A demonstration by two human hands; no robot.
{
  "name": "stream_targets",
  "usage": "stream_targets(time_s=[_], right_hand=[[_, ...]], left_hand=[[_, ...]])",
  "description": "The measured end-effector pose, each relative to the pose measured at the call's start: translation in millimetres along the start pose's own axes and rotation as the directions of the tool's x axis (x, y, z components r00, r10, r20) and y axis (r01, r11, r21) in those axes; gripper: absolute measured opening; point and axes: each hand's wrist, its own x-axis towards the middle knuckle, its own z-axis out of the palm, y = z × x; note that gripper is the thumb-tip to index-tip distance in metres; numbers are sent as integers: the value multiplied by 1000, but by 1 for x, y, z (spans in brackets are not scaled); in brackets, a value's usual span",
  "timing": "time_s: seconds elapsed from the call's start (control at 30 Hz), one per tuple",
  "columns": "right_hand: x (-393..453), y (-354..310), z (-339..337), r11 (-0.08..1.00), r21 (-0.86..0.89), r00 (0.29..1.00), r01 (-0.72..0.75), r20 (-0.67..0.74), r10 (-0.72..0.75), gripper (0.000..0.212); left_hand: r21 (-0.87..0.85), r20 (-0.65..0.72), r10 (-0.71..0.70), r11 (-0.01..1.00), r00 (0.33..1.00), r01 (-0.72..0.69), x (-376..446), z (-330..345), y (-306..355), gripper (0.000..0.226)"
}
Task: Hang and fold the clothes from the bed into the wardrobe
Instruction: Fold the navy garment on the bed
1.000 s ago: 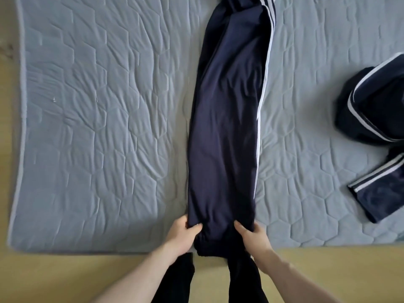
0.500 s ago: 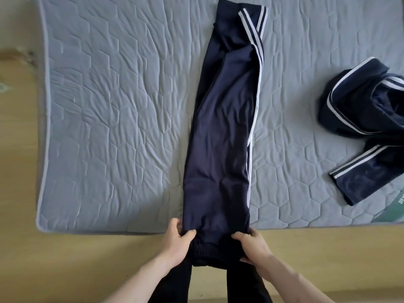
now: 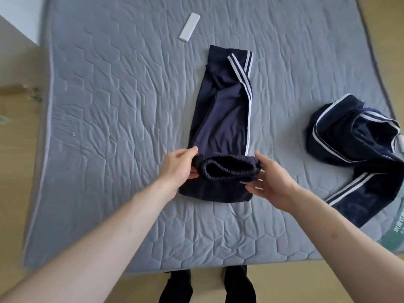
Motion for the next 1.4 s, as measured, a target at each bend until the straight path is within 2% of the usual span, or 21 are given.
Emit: stream_targets(time_s=[0.07, 0.17, 0.23, 0.33, 0.4, 0.47, 0.6, 0.7, 0.77, 0.9, 1.0, 1.17, 1.3, 1.4], right_hand=[[15, -20, 4, 999, 26, 999, 34, 0, -34, 49], [36, -31, 11, 999, 7, 997, 45, -64, -45, 50], [53, -21, 12, 994, -101, 989, 33, -142, -47, 47], [77, 15, 4, 959, -285, 971, -11, -234, -59, 65], [87, 41, -5, 891, -452, 957, -40, -273, -95, 72], [92, 60, -13, 854, -516, 956, -62, -276, -97, 75], [112, 74, -17, 887, -458, 962, -52, -261, -78, 86], [127, 69, -10, 913, -404, 962, -60, -269, -55, 93], [135, 68, -4, 906, -418, 964, -71, -263, -45, 85], [141, 72, 1, 914, -402, 973, -60, -227, -36, 34], [134, 82, -2, 935, -352, 973, -39, -227, -45, 5], [95, 119, -10, 945, -314, 975, -90, -220, 20, 9], [54, 157, -16, 916, -357, 977, -181, -169, 127, 14], [20, 179, -19, 887, -387, 966, -253, -154, 208, 12]], left_hand=[[-12, -7, 19, 1000, 1000, -19, 23, 4, 18, 30], [105, -36, 32, 994, 999, -29, 53, 5, 18, 36], [215, -92, 7, 976, 996, 13, 67, 2, -3, 43], [455, -134, -56, 883, 989, 112, 83, -12, -49, 50], [562, -131, -105, 811, 986, 161, 85, -22, -77, 56], [587, -129, -131, 789, 983, 182, 86, -26, -96, 65], [559, -79, -200, 802, 977, 210, 99, -25, -113, 88], [492, -56, -245, 837, 968, 240, 111, -15, -113, 84], [451, -52, -251, 858, 967, 247, 117, -9, -114, 74], [446, -34, -299, 849, 954, 283, 119, -8, -119, 54], [454, -19, -301, 847, 953, 276, 104, -10, -119, 35], [581, -2, -344, 763, 939, 281, 60, -18, -130, 38], [602, 25, -403, 736, 915, 308, 10, -28, -152, 36], [649, 8, -453, 680, 891, 340, -30, -36, -176, 38]])
